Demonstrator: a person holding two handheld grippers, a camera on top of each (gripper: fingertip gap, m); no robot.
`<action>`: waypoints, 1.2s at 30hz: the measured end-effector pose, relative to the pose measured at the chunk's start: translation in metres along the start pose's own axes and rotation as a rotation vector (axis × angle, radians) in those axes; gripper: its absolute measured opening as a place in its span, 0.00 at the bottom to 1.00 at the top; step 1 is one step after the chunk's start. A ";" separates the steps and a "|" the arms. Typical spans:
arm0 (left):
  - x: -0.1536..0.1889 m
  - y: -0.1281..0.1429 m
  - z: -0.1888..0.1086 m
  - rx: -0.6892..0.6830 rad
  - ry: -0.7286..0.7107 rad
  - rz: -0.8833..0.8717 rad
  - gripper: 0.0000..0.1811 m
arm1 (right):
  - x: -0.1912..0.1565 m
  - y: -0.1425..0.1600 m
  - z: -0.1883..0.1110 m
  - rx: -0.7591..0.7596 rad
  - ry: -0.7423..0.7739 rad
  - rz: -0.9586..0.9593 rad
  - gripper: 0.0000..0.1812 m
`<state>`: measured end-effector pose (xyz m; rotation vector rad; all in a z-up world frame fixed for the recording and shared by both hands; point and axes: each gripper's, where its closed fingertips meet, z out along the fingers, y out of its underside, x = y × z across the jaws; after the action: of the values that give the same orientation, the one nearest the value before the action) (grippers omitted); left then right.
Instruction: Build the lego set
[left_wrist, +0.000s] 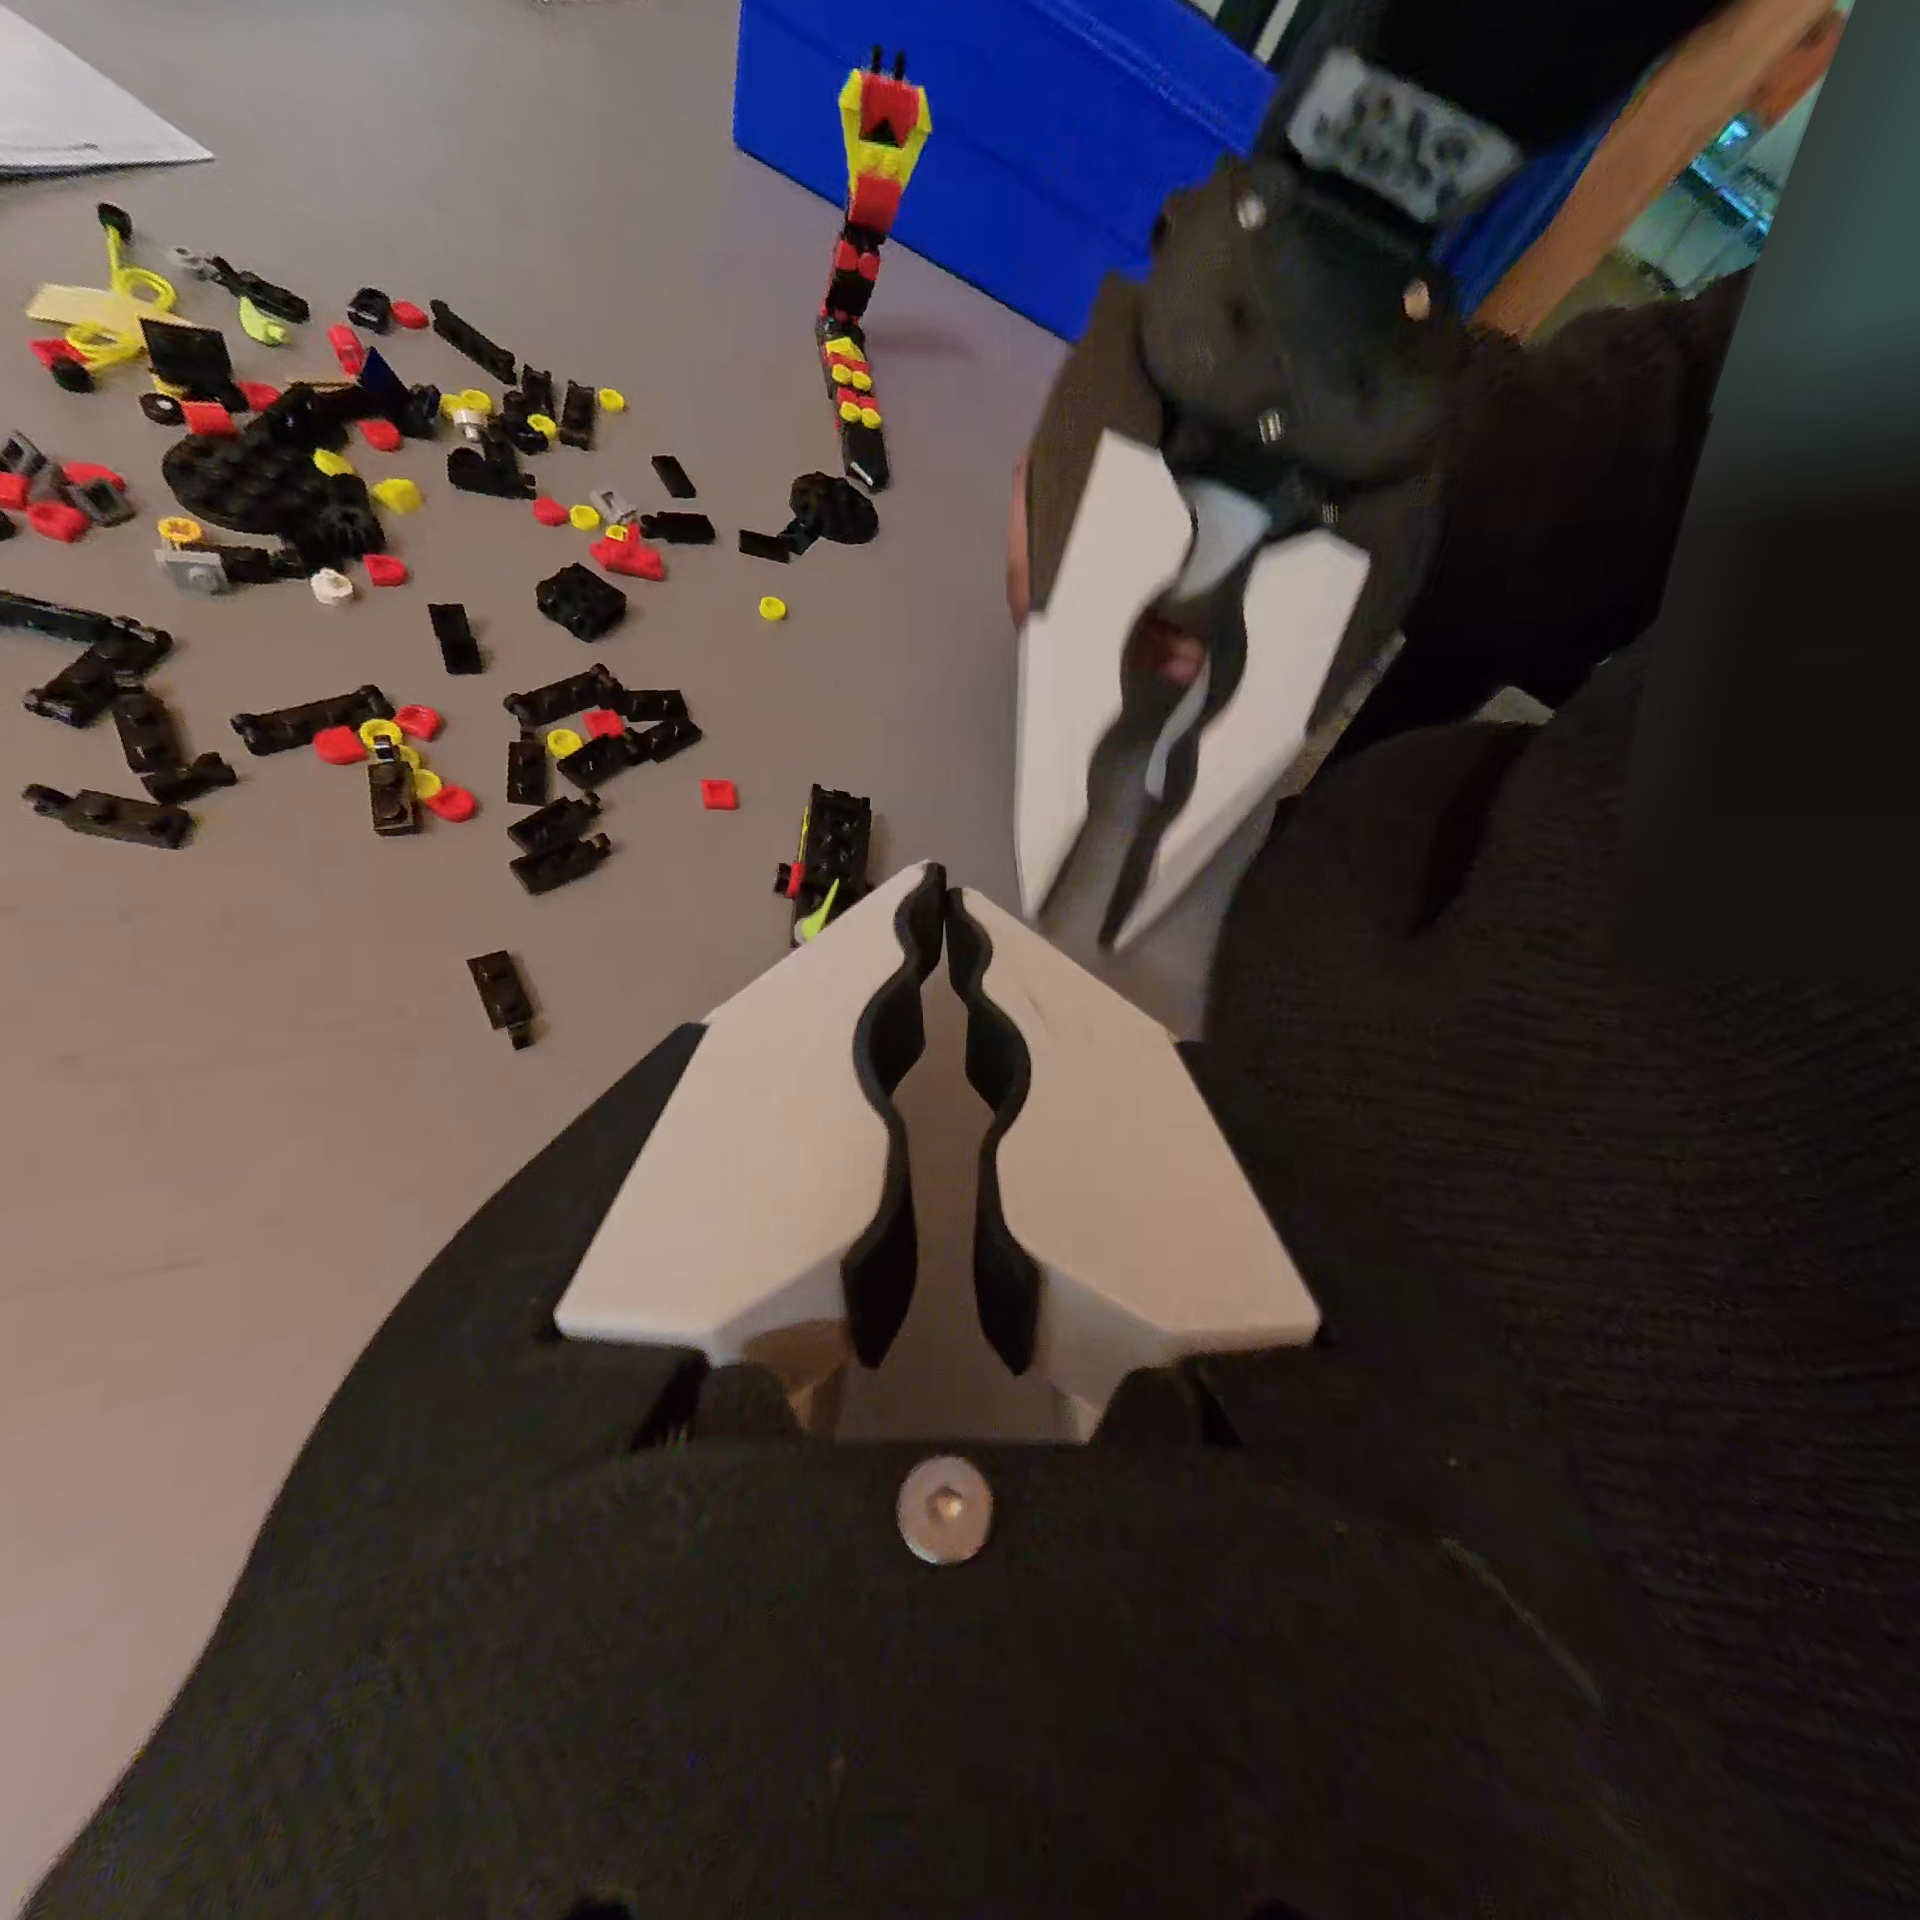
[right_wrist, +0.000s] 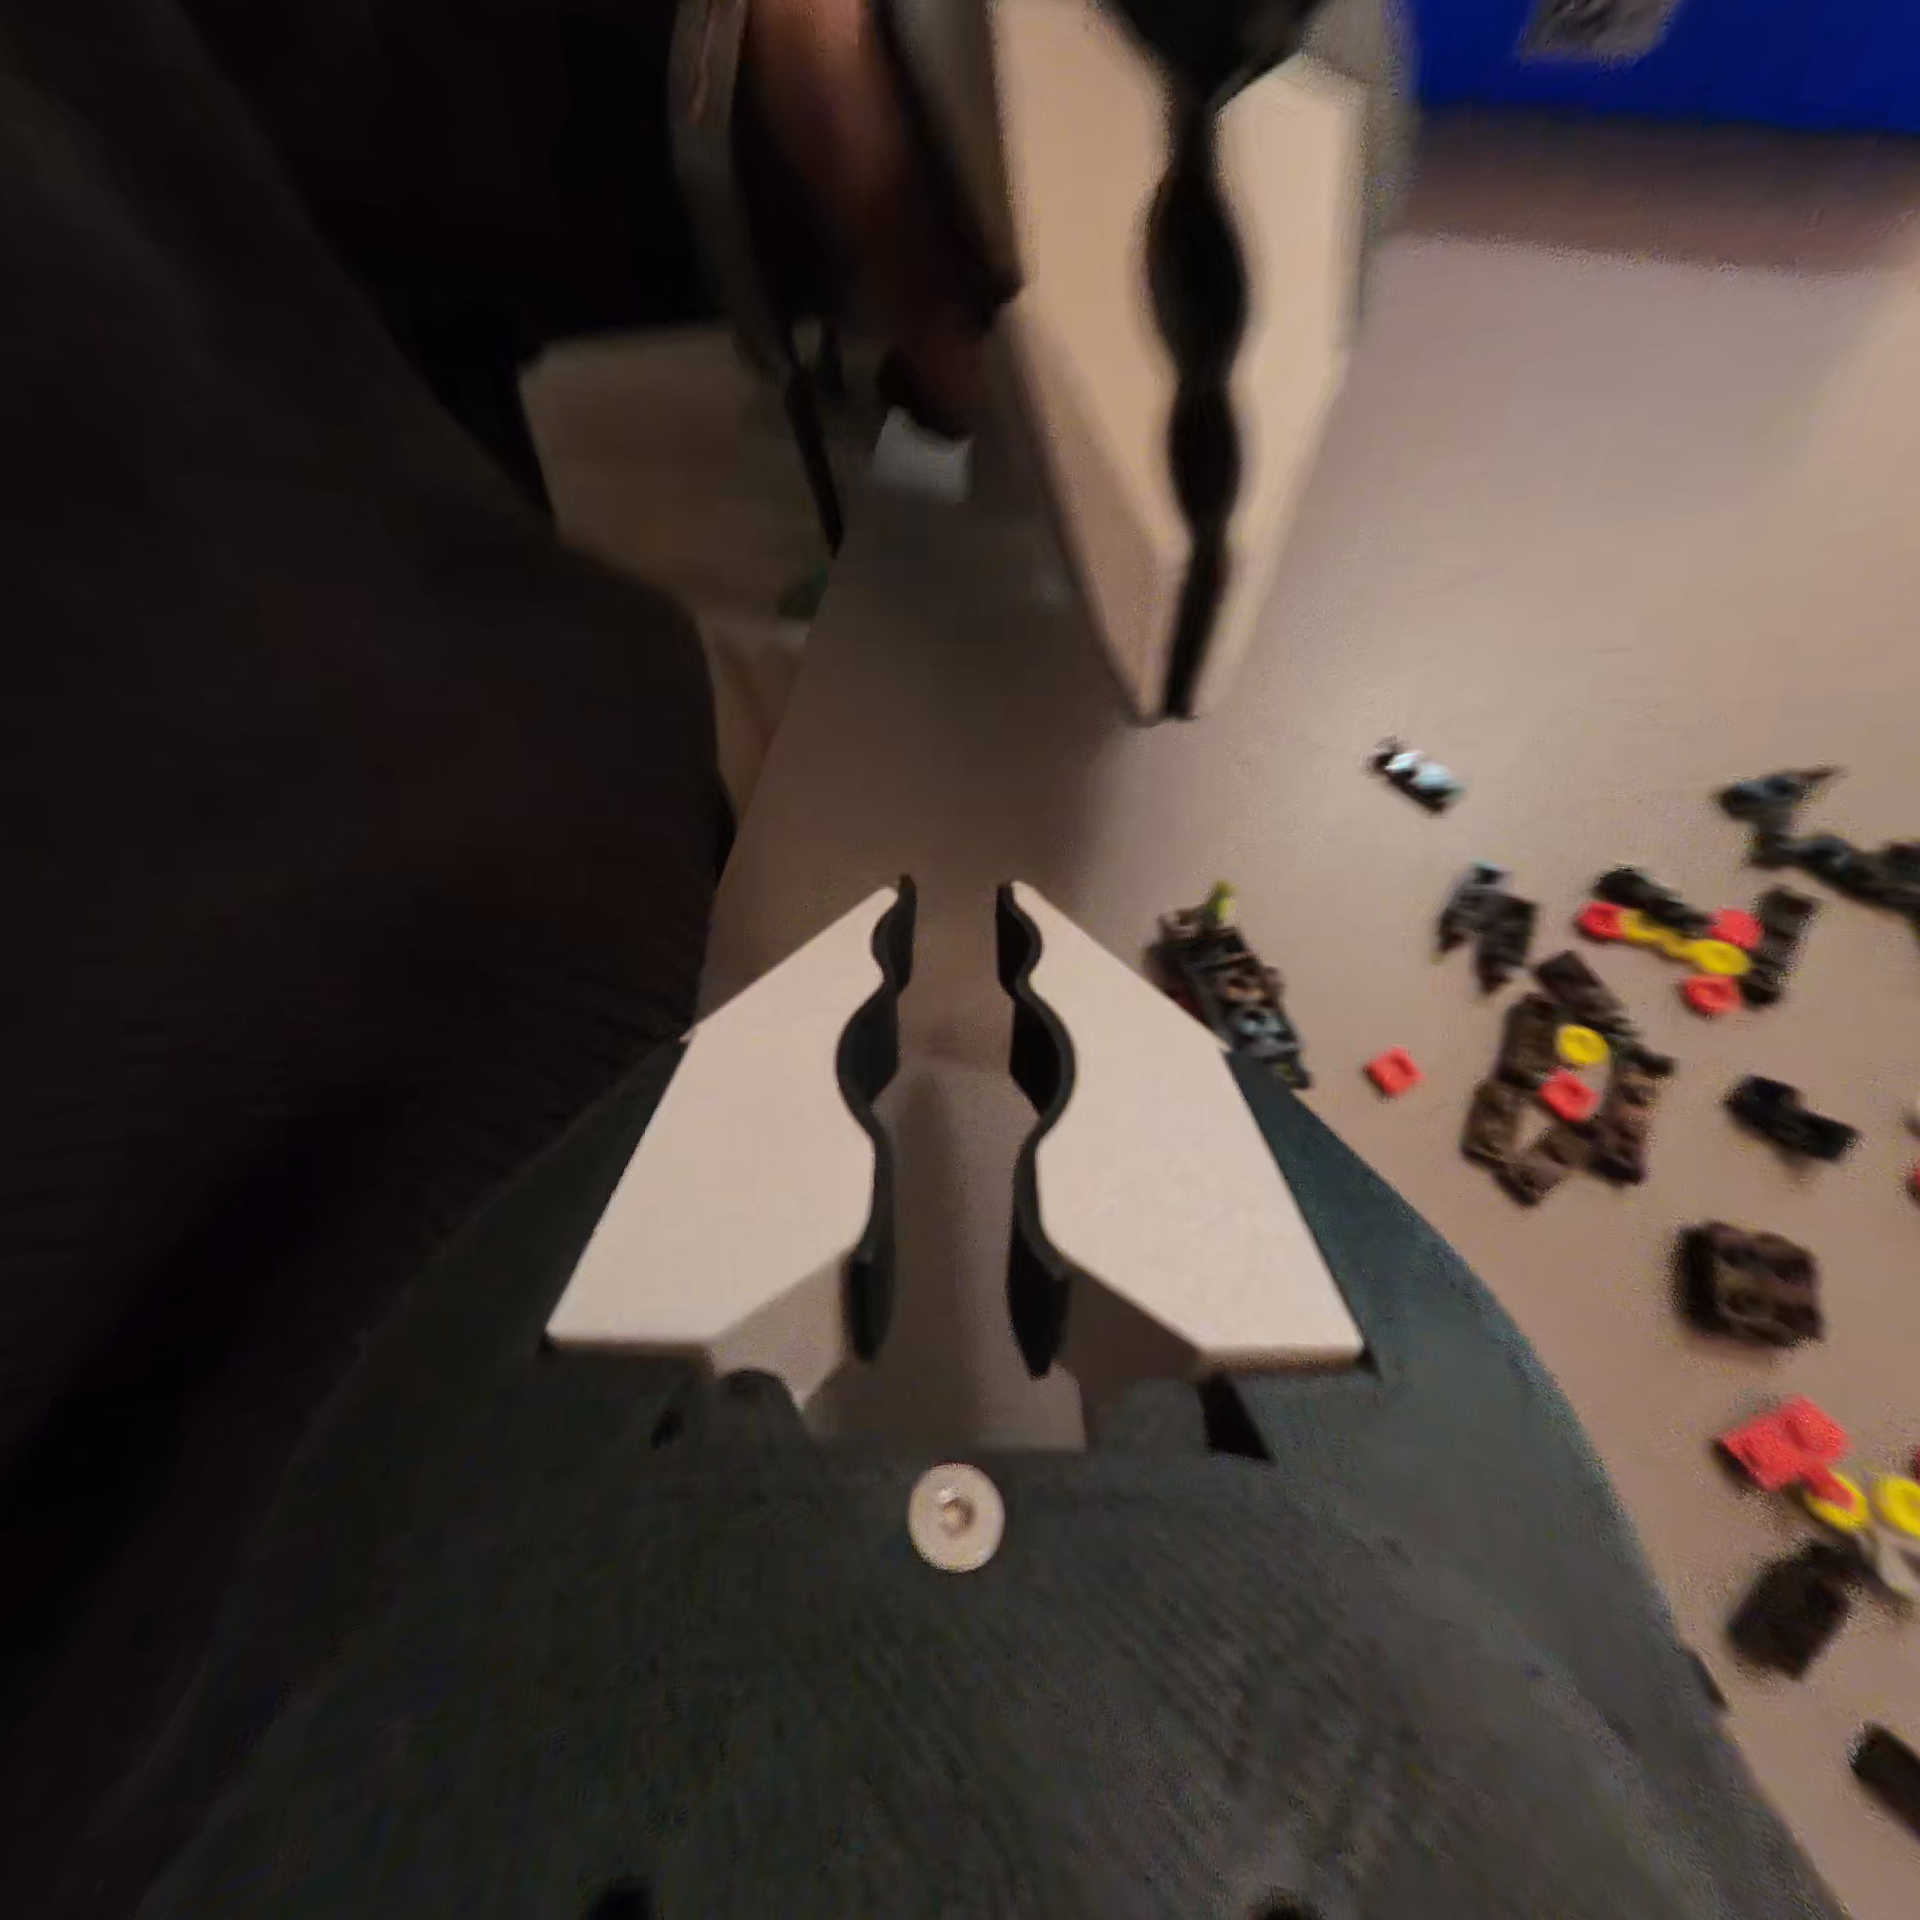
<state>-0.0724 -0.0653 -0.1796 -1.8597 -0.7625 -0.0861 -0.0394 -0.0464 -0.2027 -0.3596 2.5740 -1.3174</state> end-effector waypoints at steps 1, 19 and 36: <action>0.000 0.001 0.001 -0.002 0.011 -0.020 0.00 | -0.006 0.008 0.008 -0.058 -0.007 -0.044 0.07; 0.020 0.011 -0.013 0.103 0.064 -0.197 0.00 | -0.023 -0.008 -0.003 0.104 -0.017 0.145 0.01; 0.138 0.045 -0.033 0.188 0.000 -0.111 0.00 | -0.189 0.025 0.041 -0.165 0.102 0.146 0.14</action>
<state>0.0708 -0.0402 -0.1472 -1.6397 -0.8448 -0.0820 0.1494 -0.0036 -0.2299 -0.1320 2.7430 -1.1051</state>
